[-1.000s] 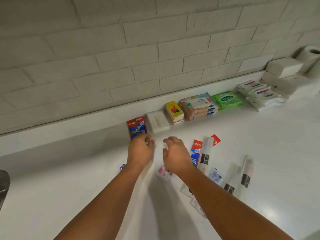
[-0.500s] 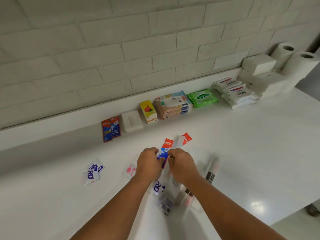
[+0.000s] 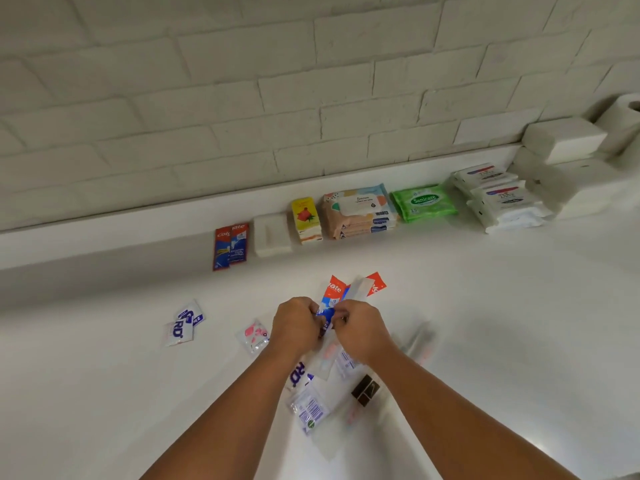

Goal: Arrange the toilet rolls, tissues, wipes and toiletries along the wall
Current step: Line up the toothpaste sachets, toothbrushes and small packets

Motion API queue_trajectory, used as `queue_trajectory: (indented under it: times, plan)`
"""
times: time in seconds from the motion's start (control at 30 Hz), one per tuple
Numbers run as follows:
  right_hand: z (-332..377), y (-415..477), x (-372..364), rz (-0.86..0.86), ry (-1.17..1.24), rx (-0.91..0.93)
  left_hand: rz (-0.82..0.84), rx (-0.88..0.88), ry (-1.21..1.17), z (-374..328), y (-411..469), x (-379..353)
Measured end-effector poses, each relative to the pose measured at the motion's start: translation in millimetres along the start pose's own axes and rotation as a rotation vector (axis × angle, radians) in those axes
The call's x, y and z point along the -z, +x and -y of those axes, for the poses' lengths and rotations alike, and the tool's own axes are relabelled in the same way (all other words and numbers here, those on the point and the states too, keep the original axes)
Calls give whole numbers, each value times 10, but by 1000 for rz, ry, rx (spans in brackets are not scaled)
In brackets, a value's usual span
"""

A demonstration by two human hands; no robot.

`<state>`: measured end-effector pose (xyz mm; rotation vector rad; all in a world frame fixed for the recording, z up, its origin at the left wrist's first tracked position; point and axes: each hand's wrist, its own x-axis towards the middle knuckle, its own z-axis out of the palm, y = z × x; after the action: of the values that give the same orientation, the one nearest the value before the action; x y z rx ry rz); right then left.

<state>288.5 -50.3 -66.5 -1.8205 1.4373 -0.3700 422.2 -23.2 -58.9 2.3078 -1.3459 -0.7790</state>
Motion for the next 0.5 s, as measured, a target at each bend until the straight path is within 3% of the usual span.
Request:
queue_trajectory:
  times: [0.17,0.5]
  plan:
    - [38,122,-21,32,137,-63,-101,-3,-180,113,-71,72]
    - [603,298,-461,151,363,4,-212,82,-619,676,-5,545]
